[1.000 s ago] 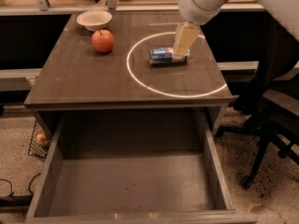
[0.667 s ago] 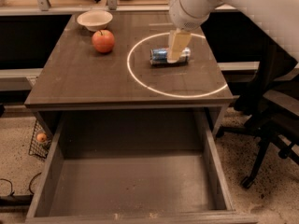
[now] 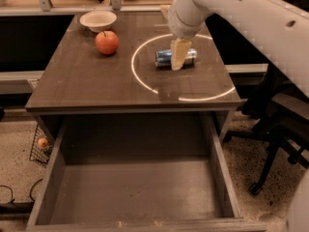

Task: Place redbull can upright

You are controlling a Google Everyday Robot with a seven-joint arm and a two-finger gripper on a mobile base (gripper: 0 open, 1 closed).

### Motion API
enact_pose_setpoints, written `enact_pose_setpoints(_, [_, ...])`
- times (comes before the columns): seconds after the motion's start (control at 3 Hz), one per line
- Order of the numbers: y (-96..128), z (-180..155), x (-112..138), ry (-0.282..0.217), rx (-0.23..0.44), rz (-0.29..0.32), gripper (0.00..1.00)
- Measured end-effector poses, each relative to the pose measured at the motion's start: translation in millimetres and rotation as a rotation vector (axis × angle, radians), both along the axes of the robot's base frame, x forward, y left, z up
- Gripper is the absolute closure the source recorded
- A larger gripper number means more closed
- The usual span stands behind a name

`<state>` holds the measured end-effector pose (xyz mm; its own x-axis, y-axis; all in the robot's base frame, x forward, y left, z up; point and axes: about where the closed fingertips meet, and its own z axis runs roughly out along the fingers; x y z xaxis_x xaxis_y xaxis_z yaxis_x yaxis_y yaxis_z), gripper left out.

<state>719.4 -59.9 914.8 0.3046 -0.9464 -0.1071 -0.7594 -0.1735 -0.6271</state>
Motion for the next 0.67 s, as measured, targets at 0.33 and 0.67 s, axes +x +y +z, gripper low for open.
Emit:
enact_pose_setpoints(0.33, [-3.7,-31.1,10.5,0.062,-0.047,0.024,0.0])
enact_pose_setpoints(0.67, [-11.2,-56.4,13.9,0.122,-0.081,0.026,0.0])
